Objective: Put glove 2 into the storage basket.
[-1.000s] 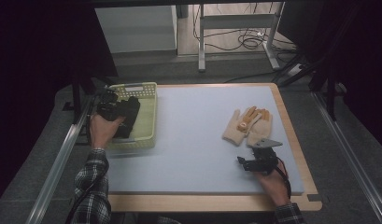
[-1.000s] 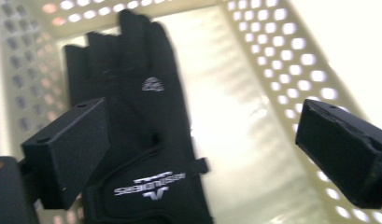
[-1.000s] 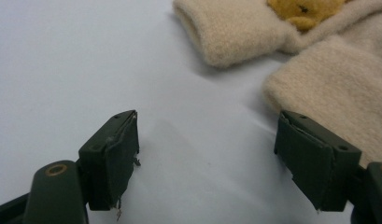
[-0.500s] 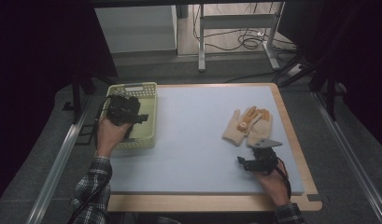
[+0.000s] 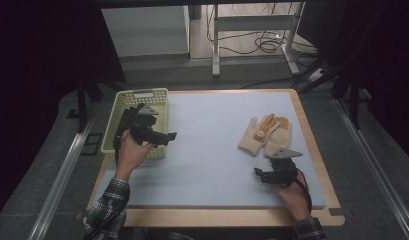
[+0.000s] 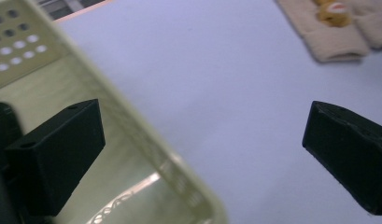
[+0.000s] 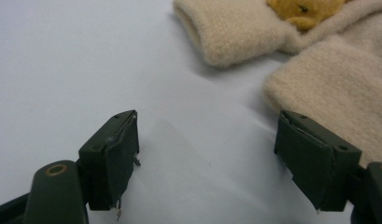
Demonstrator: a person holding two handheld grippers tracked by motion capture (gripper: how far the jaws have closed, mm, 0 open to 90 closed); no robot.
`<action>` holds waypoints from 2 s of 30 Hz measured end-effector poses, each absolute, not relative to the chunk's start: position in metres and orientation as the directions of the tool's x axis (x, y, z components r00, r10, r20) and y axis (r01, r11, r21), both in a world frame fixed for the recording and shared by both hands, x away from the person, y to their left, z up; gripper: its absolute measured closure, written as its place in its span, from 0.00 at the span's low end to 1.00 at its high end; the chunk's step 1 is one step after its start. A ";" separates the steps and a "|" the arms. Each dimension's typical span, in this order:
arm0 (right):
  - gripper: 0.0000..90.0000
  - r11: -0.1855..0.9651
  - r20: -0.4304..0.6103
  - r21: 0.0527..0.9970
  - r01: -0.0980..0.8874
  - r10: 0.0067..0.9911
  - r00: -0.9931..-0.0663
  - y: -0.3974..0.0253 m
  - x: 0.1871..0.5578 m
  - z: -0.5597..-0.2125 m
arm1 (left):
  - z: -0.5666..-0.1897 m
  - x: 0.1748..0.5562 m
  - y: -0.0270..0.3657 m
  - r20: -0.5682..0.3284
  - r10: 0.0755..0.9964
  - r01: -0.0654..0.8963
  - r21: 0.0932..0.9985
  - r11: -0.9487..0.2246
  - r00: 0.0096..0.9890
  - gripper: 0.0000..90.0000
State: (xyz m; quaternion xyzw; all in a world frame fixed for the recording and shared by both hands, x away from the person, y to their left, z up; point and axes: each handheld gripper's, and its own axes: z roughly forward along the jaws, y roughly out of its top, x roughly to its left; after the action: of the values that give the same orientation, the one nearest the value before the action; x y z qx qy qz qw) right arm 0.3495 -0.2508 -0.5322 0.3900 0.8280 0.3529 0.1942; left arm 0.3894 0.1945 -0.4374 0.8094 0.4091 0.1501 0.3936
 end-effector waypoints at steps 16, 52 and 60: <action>0.24 0.446 -0.045 0.736 0.510 0.783 -0.620 -0.251 0.349 -0.532 | -0.454 0.350 0.147 -0.051 0.677 0.447 0.787 -0.426 0.734 0.00; 0.20 0.458 -0.044 0.729 0.508 0.772 -0.634 -0.251 0.349 -0.531 | -0.550 0.305 0.146 -0.044 0.734 0.548 0.695 -0.465 0.678 0.00; 0.27 0.442 -0.020 0.720 0.535 0.784 -0.621 -0.269 0.344 -0.523 | -0.550 0.305 0.146 -0.033 0.732 0.544 0.692 -0.474 0.680 0.00</action>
State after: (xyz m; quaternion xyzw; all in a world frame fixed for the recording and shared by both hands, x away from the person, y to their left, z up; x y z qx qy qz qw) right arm 0.3439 -0.2692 -0.5230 0.3970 0.8303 0.3480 0.1785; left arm 0.3047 0.1460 -0.5500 0.8478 0.3765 0.1349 0.3483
